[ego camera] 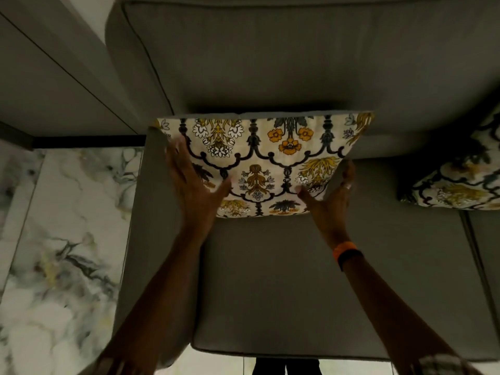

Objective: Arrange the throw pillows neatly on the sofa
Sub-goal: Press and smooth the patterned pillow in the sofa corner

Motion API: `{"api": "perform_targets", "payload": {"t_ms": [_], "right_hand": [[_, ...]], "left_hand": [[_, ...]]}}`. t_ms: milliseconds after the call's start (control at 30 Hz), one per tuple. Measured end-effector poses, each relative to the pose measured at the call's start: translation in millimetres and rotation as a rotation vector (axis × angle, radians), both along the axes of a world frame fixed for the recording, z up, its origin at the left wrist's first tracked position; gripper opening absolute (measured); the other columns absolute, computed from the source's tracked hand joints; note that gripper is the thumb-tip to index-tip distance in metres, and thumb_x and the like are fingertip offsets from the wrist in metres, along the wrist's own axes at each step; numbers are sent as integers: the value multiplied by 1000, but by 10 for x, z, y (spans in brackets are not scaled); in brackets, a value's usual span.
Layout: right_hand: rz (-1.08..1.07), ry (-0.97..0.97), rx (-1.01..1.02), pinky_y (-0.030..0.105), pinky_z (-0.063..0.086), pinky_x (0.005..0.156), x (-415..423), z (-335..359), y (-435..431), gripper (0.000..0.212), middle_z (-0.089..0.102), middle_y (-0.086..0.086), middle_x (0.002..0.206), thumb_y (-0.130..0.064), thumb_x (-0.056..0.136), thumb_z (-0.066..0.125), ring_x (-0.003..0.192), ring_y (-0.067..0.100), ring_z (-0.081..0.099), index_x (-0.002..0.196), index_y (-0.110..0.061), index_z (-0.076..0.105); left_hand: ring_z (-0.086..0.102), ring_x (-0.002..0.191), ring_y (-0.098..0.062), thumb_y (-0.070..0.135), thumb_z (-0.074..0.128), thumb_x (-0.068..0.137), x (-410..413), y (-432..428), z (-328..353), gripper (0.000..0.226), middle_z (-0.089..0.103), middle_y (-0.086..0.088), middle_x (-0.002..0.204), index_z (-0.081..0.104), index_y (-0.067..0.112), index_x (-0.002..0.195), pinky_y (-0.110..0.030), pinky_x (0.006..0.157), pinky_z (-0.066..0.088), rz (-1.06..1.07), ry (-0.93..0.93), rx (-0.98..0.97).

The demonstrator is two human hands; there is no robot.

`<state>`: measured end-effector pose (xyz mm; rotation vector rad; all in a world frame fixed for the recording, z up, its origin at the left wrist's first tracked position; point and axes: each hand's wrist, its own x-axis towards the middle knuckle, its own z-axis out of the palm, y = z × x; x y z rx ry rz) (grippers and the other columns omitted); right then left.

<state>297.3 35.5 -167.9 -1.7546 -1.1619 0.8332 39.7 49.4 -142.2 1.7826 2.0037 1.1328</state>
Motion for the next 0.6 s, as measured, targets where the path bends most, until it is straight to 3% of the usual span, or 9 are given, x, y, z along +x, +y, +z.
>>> {"api": "perform_targets", "payload": {"t_ms": [67, 100, 200, 267, 400, 500, 600], "right_hand": [[-7, -141, 110, 47, 28, 129, 6, -6, 95, 115, 15, 21, 172, -28, 79, 91, 158, 26, 18, 165, -14, 17], [-10, -240, 213, 51, 31, 129, -21, -7, 107, 107, 18, 27, 170, -30, 80, 89, 159, 33, 21, 162, -14, 22], [39, -554, 549, 64, 33, 122, -214, 46, 151, 77, 31, 30, 163, -34, 88, 80, 152, 47, 32, 149, -19, 35], [110, -729, 650, 70, 30, 121, -394, 47, 303, 63, 37, 29, 160, -41, 94, 71, 148, 49, 34, 147, -23, 40], [178, -936, 632, 73, 26, 120, -593, -514, 419, 49, 53, 29, 154, -50, 107, 45, 146, 49, 39, 151, -28, 48], [277, -996, 503, 67, 22, 125, -508, -1087, 67, 55, 44, 21, 163, -48, 106, 53, 155, 40, 29, 156, -26, 50], [429, -982, 366, 69, 23, 126, -335, -1365, -378, 67, 26, 12, 171, -39, 100, 67, 161, 36, 24, 161, -24, 42]], "left_hand": [[14, 153, -46, 51, 83, 79, -115, 148, 88, 110, 15, -32, 163, 13, 12, 155, -65, 122, 25, -1, 149, 80], [18, 151, -47, 53, 80, 83, -130, 174, 92, 103, 21, -33, 160, 17, 11, 153, -69, 119, 26, -5, 255, 124], [28, 147, -49, 55, 63, 95, 34, 180, 24, 80, 30, -25, 158, 25, 13, 152, -69, 119, 24, -68, 522, 237], [28, 145, -48, 53, 56, 99, 224, 201, -124, 70, 33, -21, 158, 27, 18, 153, -69, 120, 24, -126, 597, 268], [23, 150, -41, 47, 47, 104, 421, 195, -783, 58, 32, -13, 161, 36, 19, 154, -60, 124, 17, -179, 666, 282], [14, 151, -38, 51, 40, 105, 490, -108, -1289, 62, 33, -19, 162, 27, 19, 155, -58, 124, 17, -199, 672, 106], [8, 156, -40, 52, 45, 103, 693, -525, -1499, 71, 18, -18, 167, 18, 18, 159, -59, 126, 19, -291, 584, -66]]}}
